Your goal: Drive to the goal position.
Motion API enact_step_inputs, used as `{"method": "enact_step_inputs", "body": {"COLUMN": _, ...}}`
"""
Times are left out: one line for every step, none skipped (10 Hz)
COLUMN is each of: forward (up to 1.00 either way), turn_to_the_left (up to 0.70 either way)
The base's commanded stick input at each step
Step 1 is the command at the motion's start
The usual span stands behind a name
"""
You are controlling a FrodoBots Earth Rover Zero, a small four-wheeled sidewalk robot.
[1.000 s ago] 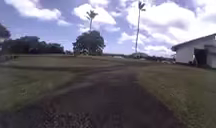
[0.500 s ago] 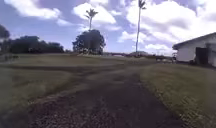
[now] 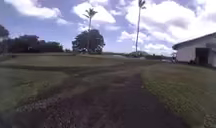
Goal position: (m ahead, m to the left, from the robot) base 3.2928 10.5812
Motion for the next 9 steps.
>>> {"method": "enact_step_inputs", "body": {"forward": 0.5, "turn_to_the_left": 0.0}}
{"method": "enact_step_inputs", "body": {"forward": 0.5, "turn_to_the_left": 0.0}}
{"method": "enact_step_inputs", "body": {"forward": 0.5, "turn_to_the_left": 0.0}}
{"method": "enact_step_inputs", "body": {"forward": 0.5, "turn_to_the_left": 0.0}}
{"method": "enact_step_inputs", "body": {"forward": 0.5, "turn_to_the_left": 0.0}}
{"method": "enact_step_inputs", "body": {"forward": 0.5, "turn_to_the_left": 0.0}}
{"method": "enact_step_inputs", "body": {"forward": 0.5, "turn_to_the_left": 0.0}}
{"method": "enact_step_inputs", "body": {"forward": 0.5, "turn_to_the_left": 0.0}}
{"method": "enact_step_inputs", "body": {"forward": 0.5, "turn_to_the_left": 0.0}}
